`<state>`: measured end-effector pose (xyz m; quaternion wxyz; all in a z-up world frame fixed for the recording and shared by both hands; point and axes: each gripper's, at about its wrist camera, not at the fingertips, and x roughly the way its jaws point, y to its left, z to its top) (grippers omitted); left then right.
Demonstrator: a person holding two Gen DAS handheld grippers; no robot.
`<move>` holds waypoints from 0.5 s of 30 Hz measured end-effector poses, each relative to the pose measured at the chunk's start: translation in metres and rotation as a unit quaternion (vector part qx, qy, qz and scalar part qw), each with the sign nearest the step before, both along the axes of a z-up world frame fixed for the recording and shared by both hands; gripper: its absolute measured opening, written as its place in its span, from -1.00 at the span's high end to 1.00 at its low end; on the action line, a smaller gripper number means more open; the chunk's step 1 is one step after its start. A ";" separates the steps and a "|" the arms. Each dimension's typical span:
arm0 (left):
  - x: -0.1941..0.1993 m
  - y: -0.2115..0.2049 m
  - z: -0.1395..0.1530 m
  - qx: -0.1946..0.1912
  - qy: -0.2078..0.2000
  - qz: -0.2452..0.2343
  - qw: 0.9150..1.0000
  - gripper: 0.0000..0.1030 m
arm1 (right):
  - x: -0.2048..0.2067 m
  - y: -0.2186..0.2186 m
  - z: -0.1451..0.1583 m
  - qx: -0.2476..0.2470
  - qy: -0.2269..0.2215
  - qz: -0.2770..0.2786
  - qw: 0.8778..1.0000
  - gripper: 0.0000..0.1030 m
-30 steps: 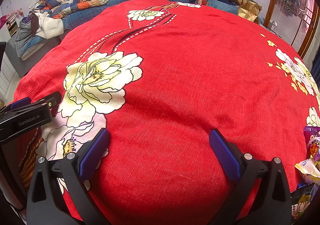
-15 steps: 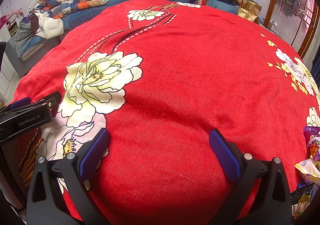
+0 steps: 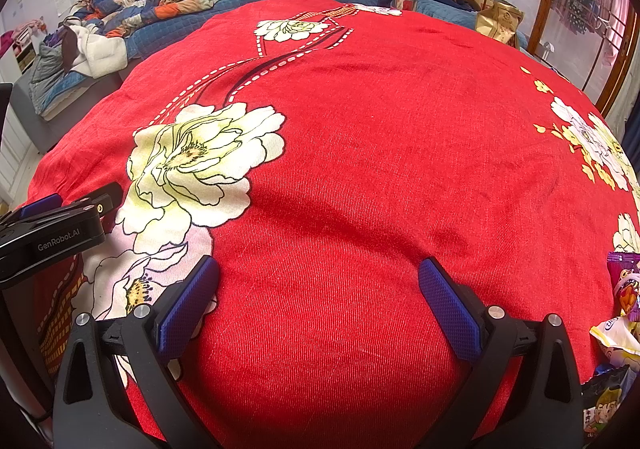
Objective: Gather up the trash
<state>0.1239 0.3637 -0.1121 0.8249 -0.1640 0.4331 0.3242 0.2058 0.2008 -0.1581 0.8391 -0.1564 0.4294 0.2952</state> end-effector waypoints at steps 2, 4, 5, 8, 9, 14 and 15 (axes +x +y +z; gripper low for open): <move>0.000 0.000 0.000 0.000 0.000 0.000 1.000 -0.81 | 0.000 0.000 0.000 0.000 0.000 0.000 1.000 -0.90; 0.000 0.000 0.001 0.000 0.000 0.000 1.000 -0.81 | 0.000 0.000 0.000 0.000 0.000 0.000 1.000 -0.90; 0.000 0.000 -0.001 0.000 0.000 0.000 1.000 -0.81 | 0.000 0.000 0.000 0.000 0.000 0.000 1.000 -0.90; 0.000 0.000 -0.001 0.000 0.000 0.000 1.000 -0.81 | 0.000 0.000 0.000 0.000 0.000 0.000 1.000 -0.90; 0.000 0.000 0.000 0.000 0.000 0.000 1.000 -0.81 | 0.000 0.000 0.000 0.000 0.000 0.000 1.000 -0.90; 0.000 0.000 0.001 0.000 0.000 0.000 1.000 -0.81 | 0.000 0.000 0.000 0.000 0.000 0.000 1.000 -0.90; 0.000 0.000 0.000 0.000 0.000 0.000 1.000 -0.81 | 0.000 0.000 0.000 0.000 0.000 0.000 1.000 -0.90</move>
